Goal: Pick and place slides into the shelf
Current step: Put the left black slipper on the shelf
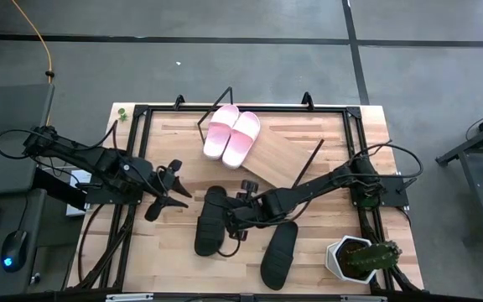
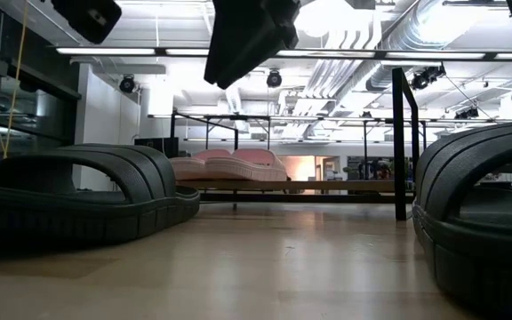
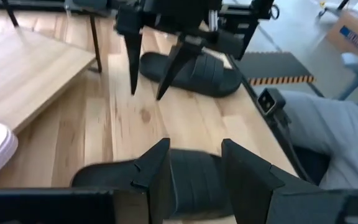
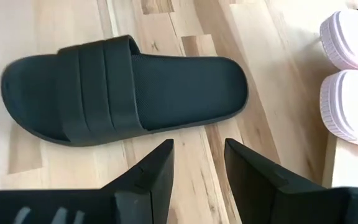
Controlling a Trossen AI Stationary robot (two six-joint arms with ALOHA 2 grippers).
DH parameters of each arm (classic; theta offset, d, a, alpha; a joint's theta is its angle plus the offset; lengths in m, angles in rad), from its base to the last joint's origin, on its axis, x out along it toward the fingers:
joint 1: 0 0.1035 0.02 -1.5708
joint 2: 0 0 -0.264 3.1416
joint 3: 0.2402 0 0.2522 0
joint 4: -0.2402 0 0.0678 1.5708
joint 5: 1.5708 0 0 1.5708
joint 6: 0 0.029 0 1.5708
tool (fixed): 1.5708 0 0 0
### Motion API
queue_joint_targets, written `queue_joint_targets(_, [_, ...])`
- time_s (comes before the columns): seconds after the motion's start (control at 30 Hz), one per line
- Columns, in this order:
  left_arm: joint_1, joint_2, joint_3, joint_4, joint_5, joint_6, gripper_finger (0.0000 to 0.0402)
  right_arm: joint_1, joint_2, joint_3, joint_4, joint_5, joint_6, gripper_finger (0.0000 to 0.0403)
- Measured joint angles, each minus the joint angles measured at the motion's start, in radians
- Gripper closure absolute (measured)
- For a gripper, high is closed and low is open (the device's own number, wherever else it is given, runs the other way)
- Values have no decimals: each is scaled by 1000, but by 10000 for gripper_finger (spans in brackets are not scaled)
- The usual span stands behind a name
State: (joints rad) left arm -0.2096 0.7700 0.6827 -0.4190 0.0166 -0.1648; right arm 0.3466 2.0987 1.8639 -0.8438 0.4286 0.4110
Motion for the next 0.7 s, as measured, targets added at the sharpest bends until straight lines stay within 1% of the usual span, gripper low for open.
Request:
queue_joint_targets(0.2, [0,0,-8,-24,-1,0,273,2,0,0,64,-61,-54,269])
queue_joint_targets(0.3, [0,0,-9,-26,-8,1,273,1,0,-6,139,-124,-124,269])
queue_joint_targets(0.43, [0,0,-9,-26,-31,2,273,-11,-1,-49,264,-233,-232,269])
queue_joint_targets(0.53, [0,0,-9,-26,-33,2,273,-36,-1,-79,307,-300,-235,269])
queue_joint_targets(0.7, [0,0,-9,-26,-35,2,273,-80,-1,-132,341,-325,-232,269])
